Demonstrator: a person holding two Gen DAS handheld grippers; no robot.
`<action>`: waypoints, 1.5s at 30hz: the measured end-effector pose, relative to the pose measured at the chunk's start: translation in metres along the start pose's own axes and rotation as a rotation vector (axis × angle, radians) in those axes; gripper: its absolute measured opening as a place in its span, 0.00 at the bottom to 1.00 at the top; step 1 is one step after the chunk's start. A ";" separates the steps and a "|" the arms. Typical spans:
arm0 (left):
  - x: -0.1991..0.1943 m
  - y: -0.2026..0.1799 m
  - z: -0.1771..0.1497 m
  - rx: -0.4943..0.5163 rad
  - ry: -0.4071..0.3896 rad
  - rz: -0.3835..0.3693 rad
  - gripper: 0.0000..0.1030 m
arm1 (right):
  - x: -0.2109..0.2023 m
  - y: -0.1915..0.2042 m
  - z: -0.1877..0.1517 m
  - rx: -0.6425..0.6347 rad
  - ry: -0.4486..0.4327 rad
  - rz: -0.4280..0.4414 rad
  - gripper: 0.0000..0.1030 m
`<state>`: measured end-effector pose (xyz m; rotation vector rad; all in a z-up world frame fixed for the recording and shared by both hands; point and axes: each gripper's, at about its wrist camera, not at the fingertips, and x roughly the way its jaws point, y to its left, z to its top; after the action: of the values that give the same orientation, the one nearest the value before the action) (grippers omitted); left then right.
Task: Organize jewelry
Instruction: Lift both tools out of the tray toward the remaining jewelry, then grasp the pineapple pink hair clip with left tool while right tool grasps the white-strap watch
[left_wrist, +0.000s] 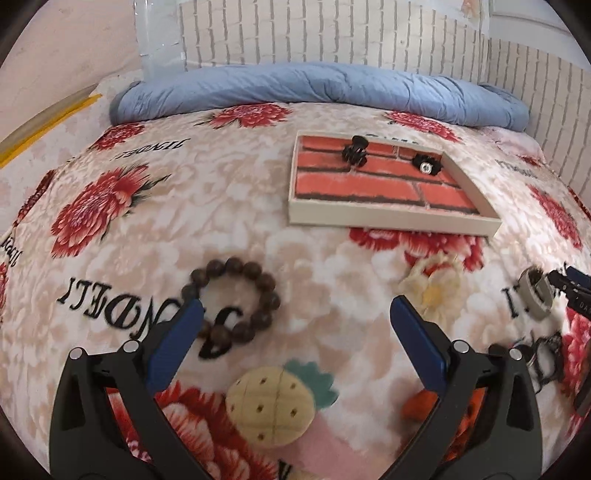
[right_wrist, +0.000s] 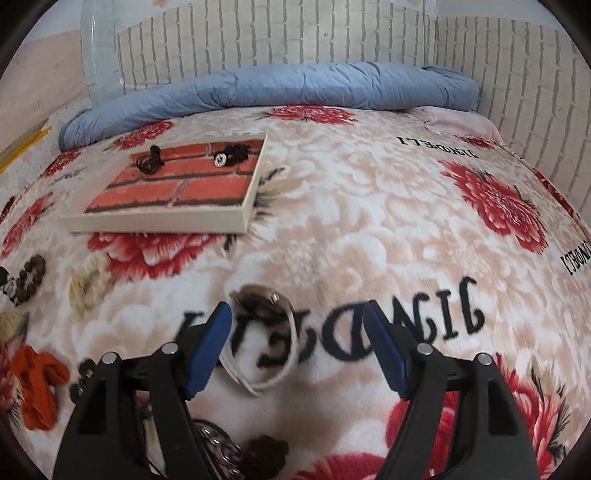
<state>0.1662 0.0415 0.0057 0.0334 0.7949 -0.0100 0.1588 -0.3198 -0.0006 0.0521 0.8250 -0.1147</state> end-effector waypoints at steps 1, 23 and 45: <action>0.000 0.002 -0.004 0.002 0.002 0.009 0.95 | 0.000 0.000 -0.002 0.001 0.001 -0.003 0.71; 0.021 0.022 -0.054 -0.026 0.071 0.005 0.95 | 0.021 -0.002 -0.014 0.013 0.058 -0.022 0.70; 0.038 0.017 -0.056 -0.007 0.106 -0.034 0.57 | 0.041 0.011 -0.010 -0.030 0.114 -0.016 0.23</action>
<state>0.1536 0.0605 -0.0598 0.0137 0.9019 -0.0377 0.1810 -0.3116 -0.0375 0.0242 0.9408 -0.1151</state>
